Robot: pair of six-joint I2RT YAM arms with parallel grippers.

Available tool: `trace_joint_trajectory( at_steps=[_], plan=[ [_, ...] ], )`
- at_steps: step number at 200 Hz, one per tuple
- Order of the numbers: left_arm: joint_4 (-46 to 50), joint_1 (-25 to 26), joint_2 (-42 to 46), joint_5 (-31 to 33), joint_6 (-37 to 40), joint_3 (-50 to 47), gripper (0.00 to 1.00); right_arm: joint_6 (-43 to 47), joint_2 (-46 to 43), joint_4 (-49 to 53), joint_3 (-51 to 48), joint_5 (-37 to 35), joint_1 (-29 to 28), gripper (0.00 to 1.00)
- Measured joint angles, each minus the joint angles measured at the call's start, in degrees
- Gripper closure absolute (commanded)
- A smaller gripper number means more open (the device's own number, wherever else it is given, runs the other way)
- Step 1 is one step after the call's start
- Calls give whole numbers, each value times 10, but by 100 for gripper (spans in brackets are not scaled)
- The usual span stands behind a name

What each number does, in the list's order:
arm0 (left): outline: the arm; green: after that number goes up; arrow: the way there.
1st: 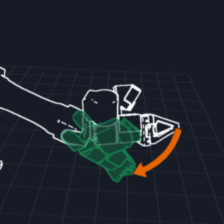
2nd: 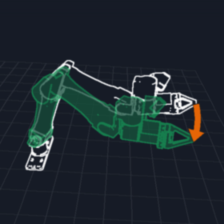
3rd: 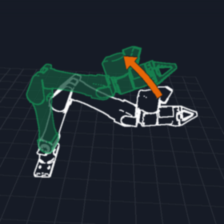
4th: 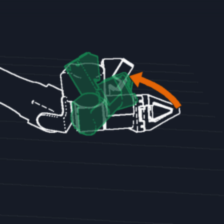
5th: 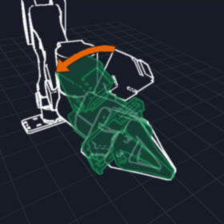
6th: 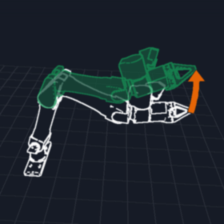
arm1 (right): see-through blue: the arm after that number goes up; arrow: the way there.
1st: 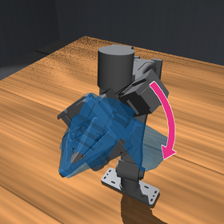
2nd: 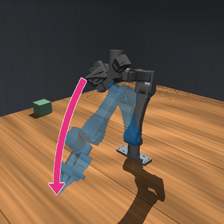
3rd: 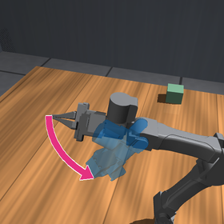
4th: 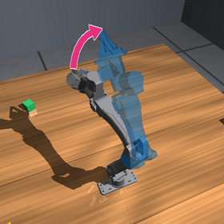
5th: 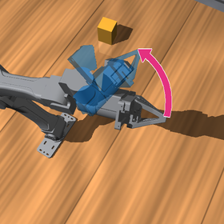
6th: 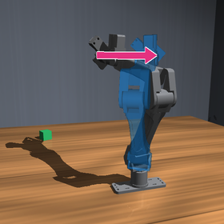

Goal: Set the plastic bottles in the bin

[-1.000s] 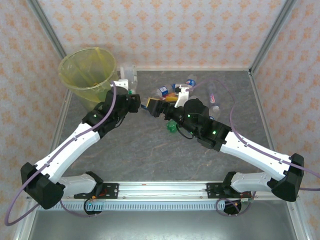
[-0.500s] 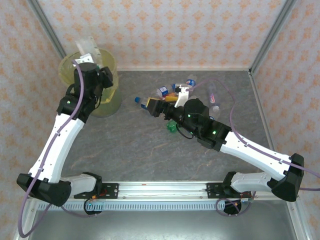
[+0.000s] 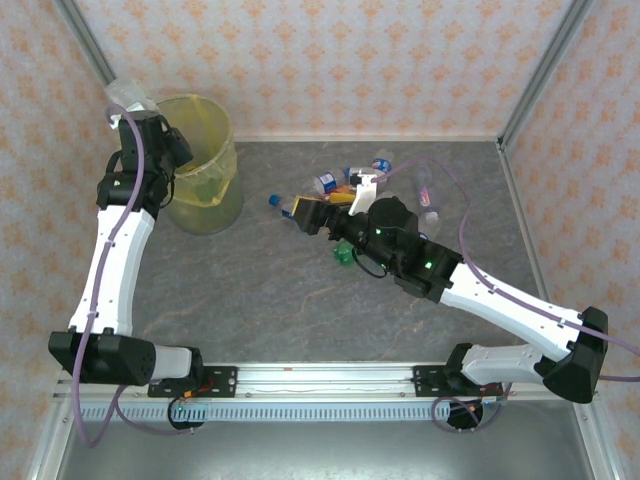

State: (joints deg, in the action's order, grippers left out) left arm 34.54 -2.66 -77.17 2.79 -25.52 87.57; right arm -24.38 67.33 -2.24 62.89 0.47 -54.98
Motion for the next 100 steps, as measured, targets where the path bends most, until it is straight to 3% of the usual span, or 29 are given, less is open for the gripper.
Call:
trace_joint_trajectory(
  at_steps=[53,68,80,100],
  plan=[
    [13,-19,-43,-24,-2,19,65,0,0,0,0,0,0,0],
    [13,-20,-45,-23,-2,20,57,0,0,0,0,0,0,0],
    [12,-22,-45,-23,-3,20,42,0,0,0,0,0,0,0],
    [13,-24,-45,-23,-9,20,35,0,0,0,0,0,0,0]
  ],
)
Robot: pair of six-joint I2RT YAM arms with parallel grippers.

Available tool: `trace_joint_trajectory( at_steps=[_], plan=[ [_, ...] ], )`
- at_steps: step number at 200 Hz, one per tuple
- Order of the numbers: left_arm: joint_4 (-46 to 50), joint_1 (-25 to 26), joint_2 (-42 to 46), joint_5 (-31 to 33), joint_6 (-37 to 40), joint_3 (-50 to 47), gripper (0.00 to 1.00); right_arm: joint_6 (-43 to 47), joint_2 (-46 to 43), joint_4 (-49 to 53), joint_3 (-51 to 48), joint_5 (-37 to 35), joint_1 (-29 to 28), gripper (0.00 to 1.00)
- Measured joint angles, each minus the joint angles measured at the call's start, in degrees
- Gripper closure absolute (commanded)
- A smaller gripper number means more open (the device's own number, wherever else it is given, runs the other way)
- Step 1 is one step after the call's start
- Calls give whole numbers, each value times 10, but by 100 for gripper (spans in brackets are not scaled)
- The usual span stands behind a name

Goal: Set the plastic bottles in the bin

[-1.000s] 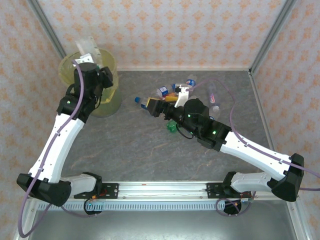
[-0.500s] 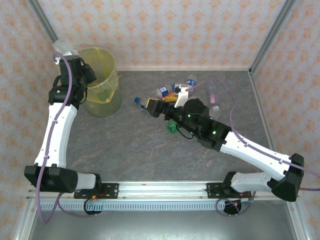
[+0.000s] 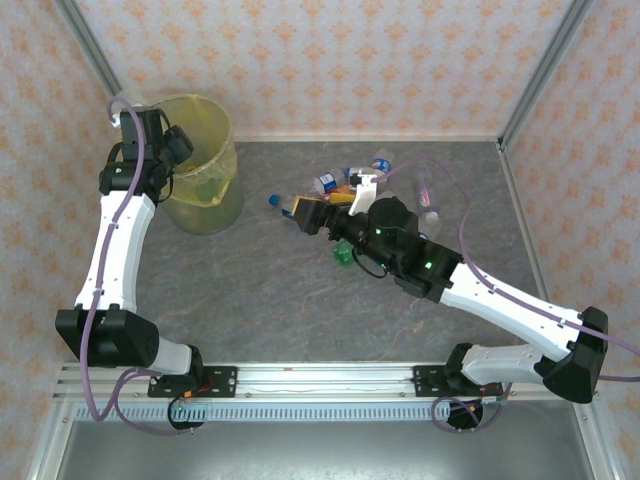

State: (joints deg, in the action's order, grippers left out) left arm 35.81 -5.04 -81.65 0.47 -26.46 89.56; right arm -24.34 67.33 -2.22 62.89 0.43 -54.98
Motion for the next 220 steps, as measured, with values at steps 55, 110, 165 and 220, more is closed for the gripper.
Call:
trace_joint_trajectory(
  at_steps=[55,110,165,220],
  plan=[
    [-1,0,1,0,-6,0,18,4,0,0,0,0,0,0],
    [-12,0,12,-7,-5,-4,1,5,0,0,0,0,0,0],
    [-50,0,54,-39,-5,-28,1,6,0,0,0,-3,0,0],
    [-80,38,63,-87,-14,-50,5,6,2,-4,0,-9,0,0]
  ],
)
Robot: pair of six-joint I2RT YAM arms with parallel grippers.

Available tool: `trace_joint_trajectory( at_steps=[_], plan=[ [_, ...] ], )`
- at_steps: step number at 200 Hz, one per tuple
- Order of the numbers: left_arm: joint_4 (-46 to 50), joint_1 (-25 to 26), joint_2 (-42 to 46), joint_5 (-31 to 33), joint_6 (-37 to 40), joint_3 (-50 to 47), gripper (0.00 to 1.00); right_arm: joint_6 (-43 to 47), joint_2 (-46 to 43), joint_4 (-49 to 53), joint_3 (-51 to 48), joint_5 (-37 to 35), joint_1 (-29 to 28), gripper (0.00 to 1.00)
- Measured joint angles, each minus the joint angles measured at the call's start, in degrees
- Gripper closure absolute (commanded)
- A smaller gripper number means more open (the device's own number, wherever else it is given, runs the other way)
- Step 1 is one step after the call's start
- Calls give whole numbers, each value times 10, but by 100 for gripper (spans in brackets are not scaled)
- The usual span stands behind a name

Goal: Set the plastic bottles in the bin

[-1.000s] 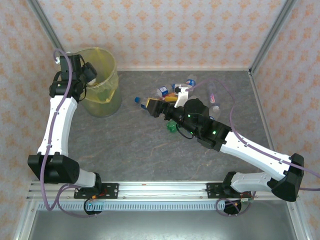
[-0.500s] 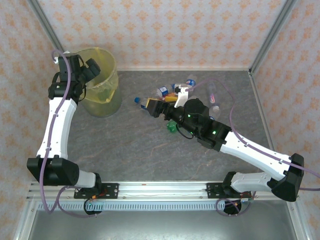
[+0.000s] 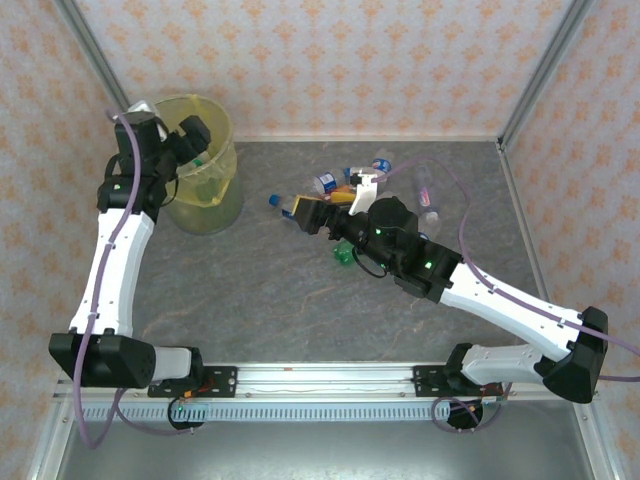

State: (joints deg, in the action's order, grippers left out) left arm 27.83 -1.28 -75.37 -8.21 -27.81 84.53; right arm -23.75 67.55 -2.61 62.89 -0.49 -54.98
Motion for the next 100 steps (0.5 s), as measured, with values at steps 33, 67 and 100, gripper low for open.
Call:
trace_joint_trajectory(
  at_steps=[33,67,100],
  plan=[
    [-1,95,-6,13,2,4,6,-2,9,2,0,-17,0,0],
    [-1,160,-28,41,-10,4,8,-28,-2,9,-12,-74,0,0],
    [-7,214,-54,60,-48,-18,13,-60,-45,22,-56,-127,0,0]
  ],
)
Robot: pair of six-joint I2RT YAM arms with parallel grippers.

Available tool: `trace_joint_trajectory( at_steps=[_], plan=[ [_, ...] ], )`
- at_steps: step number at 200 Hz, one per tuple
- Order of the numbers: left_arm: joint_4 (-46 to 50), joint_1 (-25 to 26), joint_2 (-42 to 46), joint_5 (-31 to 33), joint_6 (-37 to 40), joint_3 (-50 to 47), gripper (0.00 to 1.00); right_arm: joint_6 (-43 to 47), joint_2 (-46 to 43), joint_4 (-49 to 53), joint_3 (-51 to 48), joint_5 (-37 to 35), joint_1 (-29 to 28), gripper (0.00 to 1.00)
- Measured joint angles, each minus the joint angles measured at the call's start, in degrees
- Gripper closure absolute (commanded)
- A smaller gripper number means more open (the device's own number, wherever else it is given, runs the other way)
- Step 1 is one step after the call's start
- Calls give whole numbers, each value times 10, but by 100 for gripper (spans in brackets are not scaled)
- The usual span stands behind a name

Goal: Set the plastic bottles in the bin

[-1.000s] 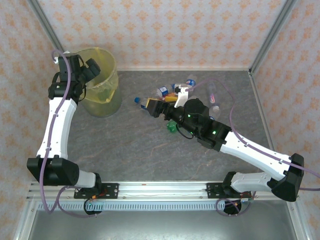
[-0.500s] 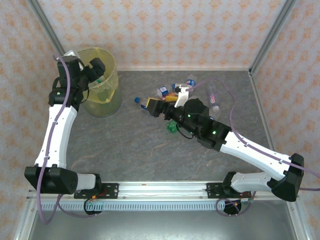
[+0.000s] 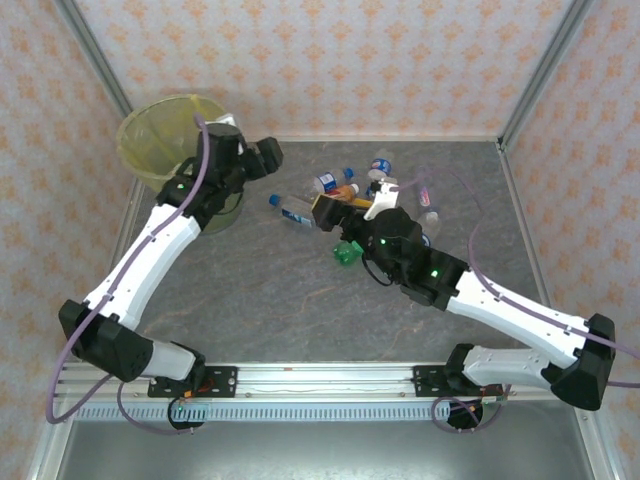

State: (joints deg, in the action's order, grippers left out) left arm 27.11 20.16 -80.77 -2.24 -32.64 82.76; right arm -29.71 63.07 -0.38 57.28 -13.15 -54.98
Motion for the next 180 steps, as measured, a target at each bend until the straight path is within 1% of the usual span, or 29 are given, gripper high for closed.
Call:
trace_joint_trajectory(
  at_steps=[18,39,49,72,81,116,180],
  plan=[
    [-8,17,-23,10,-31,-17,15,-3,-10,6,-2,-17,0,0],
    [-13,35,-64,18,-68,-30,13,-3,-19,8,-2,-30,0,0],
    [-12,44,-90,21,-85,-30,11,-2,-22,8,-2,-33,0,0],
    [-8,60,-154,28,-125,-28,1,0,-26,9,-2,-36,0,0],
    [-5,63,-182,28,-139,-24,1,0,-28,10,-2,-36,0,0],
    [7,64,-256,35,-176,-3,1,2,-43,16,-4,-40,0,0],
    [21,52,-329,40,-228,43,1,10,-62,16,-14,-58,0,0]
  ],
)
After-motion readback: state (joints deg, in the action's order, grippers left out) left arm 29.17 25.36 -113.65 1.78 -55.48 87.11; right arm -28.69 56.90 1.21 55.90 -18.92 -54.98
